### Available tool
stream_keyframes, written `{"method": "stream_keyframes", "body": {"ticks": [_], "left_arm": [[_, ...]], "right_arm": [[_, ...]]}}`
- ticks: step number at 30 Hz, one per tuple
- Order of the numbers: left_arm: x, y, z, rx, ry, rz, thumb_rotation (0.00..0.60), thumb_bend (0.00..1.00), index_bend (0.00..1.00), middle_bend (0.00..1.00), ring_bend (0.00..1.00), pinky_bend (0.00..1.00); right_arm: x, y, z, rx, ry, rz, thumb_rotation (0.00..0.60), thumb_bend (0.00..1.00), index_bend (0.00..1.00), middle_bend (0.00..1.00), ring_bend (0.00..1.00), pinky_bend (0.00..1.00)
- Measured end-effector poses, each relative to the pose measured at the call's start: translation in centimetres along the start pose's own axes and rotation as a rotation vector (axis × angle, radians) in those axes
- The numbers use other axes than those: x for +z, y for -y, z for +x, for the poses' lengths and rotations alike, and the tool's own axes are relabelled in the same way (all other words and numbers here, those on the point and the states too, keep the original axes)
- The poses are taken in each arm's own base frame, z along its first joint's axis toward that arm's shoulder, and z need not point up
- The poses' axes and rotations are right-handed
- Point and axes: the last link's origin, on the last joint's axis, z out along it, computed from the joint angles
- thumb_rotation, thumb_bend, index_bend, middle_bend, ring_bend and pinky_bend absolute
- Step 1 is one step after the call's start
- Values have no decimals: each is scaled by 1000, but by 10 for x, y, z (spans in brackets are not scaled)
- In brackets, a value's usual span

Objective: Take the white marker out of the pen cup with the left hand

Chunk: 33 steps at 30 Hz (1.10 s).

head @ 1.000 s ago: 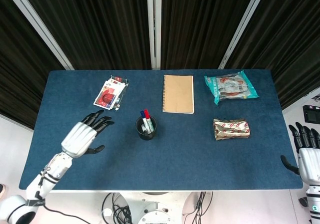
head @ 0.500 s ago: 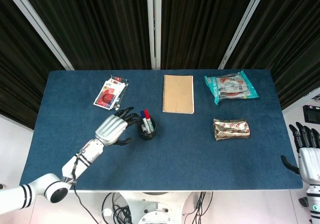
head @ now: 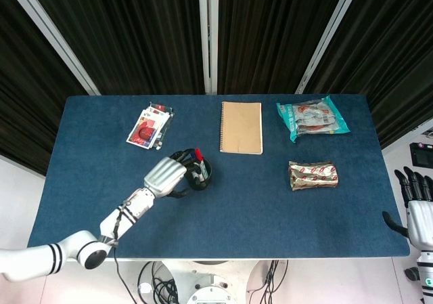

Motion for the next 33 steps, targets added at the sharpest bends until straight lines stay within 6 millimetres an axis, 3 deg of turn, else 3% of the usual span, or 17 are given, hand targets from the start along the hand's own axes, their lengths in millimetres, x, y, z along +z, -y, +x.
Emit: {"method": "stream_keyframes", "body": {"ticks": [33], "left_arm": [[15, -3, -11, -27, -23, 1, 600, 337, 504, 245, 75, 168]], "right_arm": [[2, -9, -3, 3, 55, -62, 600, 162, 0, 0, 0, 0]]}}
